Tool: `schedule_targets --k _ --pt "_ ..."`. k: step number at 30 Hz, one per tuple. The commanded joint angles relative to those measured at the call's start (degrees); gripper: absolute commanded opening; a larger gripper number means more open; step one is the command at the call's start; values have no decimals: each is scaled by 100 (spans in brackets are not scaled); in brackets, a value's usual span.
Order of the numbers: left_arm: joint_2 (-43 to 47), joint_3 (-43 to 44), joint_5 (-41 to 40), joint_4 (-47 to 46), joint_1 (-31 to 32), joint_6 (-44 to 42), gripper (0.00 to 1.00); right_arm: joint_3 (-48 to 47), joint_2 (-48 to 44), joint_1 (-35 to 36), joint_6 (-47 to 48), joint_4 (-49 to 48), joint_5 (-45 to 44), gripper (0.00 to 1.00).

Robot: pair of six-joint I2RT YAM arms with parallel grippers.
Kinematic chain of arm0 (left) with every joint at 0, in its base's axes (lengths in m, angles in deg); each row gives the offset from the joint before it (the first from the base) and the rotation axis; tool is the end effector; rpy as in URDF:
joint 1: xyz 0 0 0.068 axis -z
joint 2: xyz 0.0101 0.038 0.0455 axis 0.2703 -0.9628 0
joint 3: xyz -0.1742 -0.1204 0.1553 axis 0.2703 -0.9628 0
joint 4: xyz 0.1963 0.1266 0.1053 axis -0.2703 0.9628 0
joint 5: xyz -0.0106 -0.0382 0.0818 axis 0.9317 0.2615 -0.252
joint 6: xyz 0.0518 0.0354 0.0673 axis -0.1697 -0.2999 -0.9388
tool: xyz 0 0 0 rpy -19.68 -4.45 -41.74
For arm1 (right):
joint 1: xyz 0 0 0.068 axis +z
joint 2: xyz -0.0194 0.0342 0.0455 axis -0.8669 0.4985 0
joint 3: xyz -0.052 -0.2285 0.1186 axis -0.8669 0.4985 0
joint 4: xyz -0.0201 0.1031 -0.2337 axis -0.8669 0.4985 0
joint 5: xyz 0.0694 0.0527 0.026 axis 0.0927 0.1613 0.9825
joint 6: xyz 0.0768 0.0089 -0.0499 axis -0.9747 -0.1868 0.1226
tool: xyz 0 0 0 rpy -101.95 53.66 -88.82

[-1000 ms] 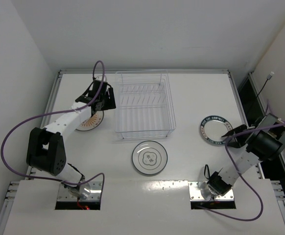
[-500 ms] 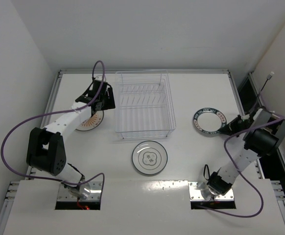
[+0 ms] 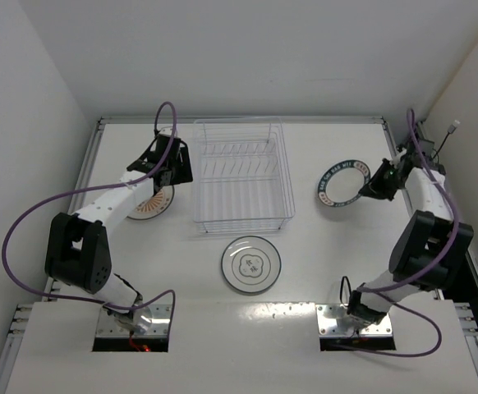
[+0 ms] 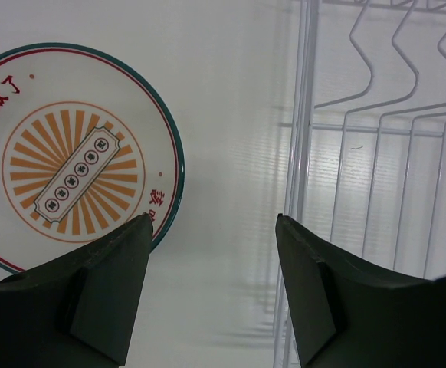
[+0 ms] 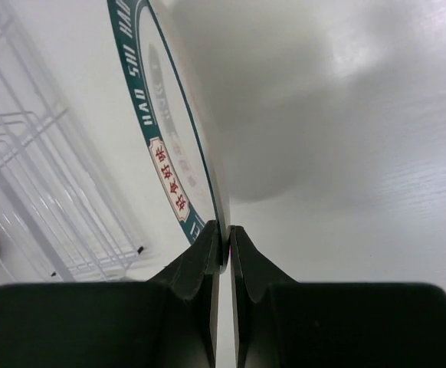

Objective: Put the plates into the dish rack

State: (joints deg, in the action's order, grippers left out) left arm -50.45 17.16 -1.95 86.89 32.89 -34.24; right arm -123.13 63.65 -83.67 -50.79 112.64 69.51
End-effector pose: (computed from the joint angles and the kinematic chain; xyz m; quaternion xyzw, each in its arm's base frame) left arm 0.3558 -0.0864 0.2242 -0.1216 0.9076 -0.0199 0.4014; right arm 0.3188 -0.1072 0.1807 0.3425 0.8958 0.1748 0.2229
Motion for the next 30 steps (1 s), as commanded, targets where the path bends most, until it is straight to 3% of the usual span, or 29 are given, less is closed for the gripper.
schedule_targets --k 1,8,15,30 --pt "-52 126 -104 -70 45 -1 63 -765 -690 458 -136 -209 -474 0" --pt "-52 126 -279 -70 45 -1 63 -1865 -1201 1819 -391 -87 -2187 0" --pt "53 126 -385 -70 45 52 63 -2753 -156 3295 -444 -86 -3575 0" --pt "106 126 -544 -18 45 52 63 -4388 2138 4273 -444 256 -4580 0"
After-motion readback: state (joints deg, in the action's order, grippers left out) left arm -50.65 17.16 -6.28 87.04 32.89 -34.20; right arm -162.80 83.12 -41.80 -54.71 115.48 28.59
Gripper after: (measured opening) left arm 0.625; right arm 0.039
